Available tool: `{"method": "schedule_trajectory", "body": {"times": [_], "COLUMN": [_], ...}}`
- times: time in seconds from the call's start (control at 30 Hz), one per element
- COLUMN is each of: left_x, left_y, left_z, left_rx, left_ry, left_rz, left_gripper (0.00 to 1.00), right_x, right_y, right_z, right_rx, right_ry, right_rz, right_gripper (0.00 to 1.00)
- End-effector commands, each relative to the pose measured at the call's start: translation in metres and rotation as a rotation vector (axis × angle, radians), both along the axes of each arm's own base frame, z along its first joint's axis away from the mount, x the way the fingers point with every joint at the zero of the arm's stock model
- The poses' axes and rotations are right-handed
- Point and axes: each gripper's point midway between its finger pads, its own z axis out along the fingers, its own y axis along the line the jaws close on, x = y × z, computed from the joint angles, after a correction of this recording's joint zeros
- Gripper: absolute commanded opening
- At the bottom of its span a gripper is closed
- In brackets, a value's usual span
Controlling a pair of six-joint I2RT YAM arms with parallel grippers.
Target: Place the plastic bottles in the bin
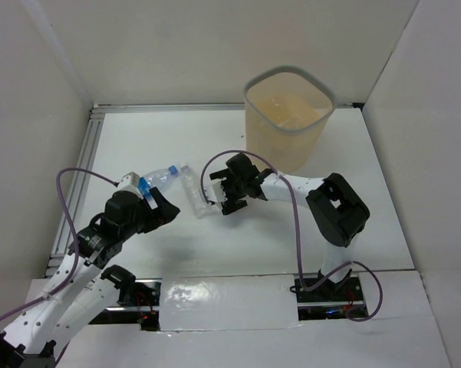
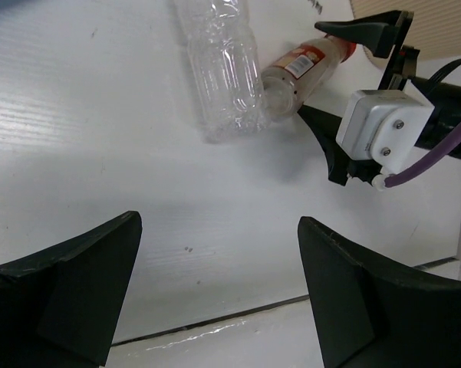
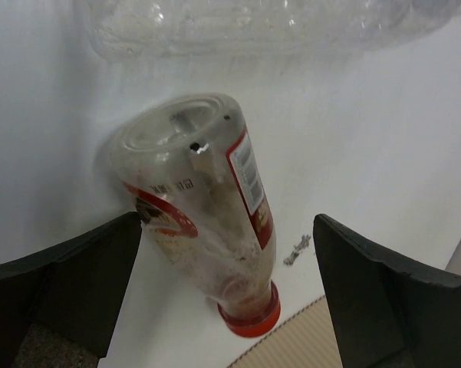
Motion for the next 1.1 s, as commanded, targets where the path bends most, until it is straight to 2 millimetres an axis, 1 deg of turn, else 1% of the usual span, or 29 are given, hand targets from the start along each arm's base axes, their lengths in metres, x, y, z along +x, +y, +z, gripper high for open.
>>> {"method": "schedule_trajectory", "body": {"times": [0.0,0.03,0.07,0.1,0.13,0.17,0.2,0.23,0.27,0.3,0.33,0.37,0.4,0.43,0.47,0.53,0.6,0.63,0.67,0.7,0.73,0.77,0.8,0.87,0.9,0.93,0.97,1.03,1.07], "left_x": [0.002,0.002,0.002,0.002,0.003,0.004,0.004,0.005,0.006,0.005,0.007,0.010,0.010,0.011,0.015,0.019,0.026,0.029,0.032,0.037,0.038,0.040,0.042,0.047,0.048,0.051,0.051,0.059,0.058], "left_y": [-0.007,-0.007,-0.007,-0.007,-0.006,-0.006,-0.006,-0.006,-0.007,-0.006,-0.007,-0.009,-0.009,-0.009,-0.011,-0.012,-0.018,-0.021,-0.022,-0.024,-0.027,-0.030,-0.031,-0.035,-0.037,-0.036,-0.039,-0.039,-0.042], "left_z": [0.004,0.004,0.003,0.001,0.001,0.005,0.005,0.003,0.005,0.001,-0.001,-0.004,-0.004,-0.010,-0.008,-0.020,-0.021,-0.025,-0.026,-0.025,-0.026,-0.030,-0.031,-0.031,-0.036,-0.035,-0.036,-0.033,-0.033], "left_rx": [-0.041,-0.041,-0.033,-0.029,-0.024,-0.021,-0.021,-0.016,-0.021,-0.017,-0.015,-0.010,-0.010,-0.004,-0.010,0.000,-0.013,-0.014,-0.008,-0.007,-0.012,0.002,0.012,0.025,0.036,0.053,0.062,0.077,0.077], "left_ry": [-0.002,-0.002,-0.006,0.002,0.000,-0.011,-0.011,-0.002,-0.011,-0.003,0.001,0.011,0.011,0.023,0.011,0.036,0.026,0.041,0.037,0.020,0.023,0.028,0.024,0.003,0.013,0.008,0.002,-0.008,-0.008], "left_rz": [-0.012,-0.012,-0.018,-0.018,-0.010,-0.016,-0.016,-0.015,-0.016,-0.016,-0.015,-0.015,-0.015,-0.015,-0.015,-0.002,-0.013,-0.022,-0.028,-0.033,-0.041,-0.057,-0.065,-0.078,-0.082,-0.081,-0.097,-0.087,-0.096], "left_gripper": [0.96,0.96,0.96,0.96,0.96,0.96,0.96,0.96,0.96,0.96,0.96,0.96,0.97,0.97,0.97,0.97,0.97,0.97,0.97,0.97,0.97,0.97,0.97,0.97,0.97,0.98,0.98,0.98,0.99], "right_x": [-0.009,-0.016,-0.018,-0.028,-0.029,-0.027,-0.030,-0.037,-0.037,-0.036,-0.044,-0.044,-0.046,-0.050,-0.052,-0.061,-0.068,-0.068,-0.074,-0.080,-0.083,-0.088,-0.093,-0.090,-0.092,-0.092,-0.089,-0.083,-0.079], "right_y": [0.023,0.022,0.025,0.021,0.019,0.022,0.022,0.013,0.010,0.010,0.004,-0.001,-0.004,-0.007,-0.012,-0.021,-0.026,-0.028,-0.030,-0.031,-0.024,-0.023,-0.017,-0.004,0.003,0.007,0.014,0.023,0.027], "right_z": [0.004,-0.004,-0.002,-0.014,-0.017,-0.013,-0.016,-0.028,-0.029,-0.028,-0.032,-0.033,-0.037,-0.031,-0.031,-0.024,-0.018,-0.011,0.001,0.007,0.022,0.038,0.050,0.092,0.107,0.121,0.149,0.177,0.202], "right_rx": [0.015,-0.002,0.012,-0.016,-0.020,-0.008,-0.016,-0.046,-0.049,-0.054,-0.075,-0.078,-0.091,-0.088,-0.097,-0.096,-0.090,-0.074,-0.059,-0.046,-0.003,0.020,0.050,0.147,0.178,0.217,0.274,0.342,0.388], "right_ry": [0.017,0.050,0.058,0.114,0.138,0.147,0.172,0.240,0.265,0.275,0.311,0.329,0.336,0.342,0.346,0.362,0.385,0.392,0.403,0.430,0.440,0.449,0.464,0.433,0.429,0.447,0.423,0.415,0.379], "right_rz": [0.164,0.193,0.250,0.282,0.294,0.316,0.329,0.328,0.322,0.322,0.319,0.300,0.295,0.283,0.263,0.216,0.179,0.164,0.156,0.140,0.154,0.160,0.152,0.153,0.156,0.122,0.126,0.098,0.097], "right_gripper": [1.00,1.00,1.00,1.00,1.00,1.00,0.98,0.97,0.94,0.91,0.88,0.78,0.78,0.75,0.72,0.64,0.57,0.52,0.42,0.38,0.32,0.25,0.22,0.14,0.12,0.12,0.11,0.11,0.11]}}
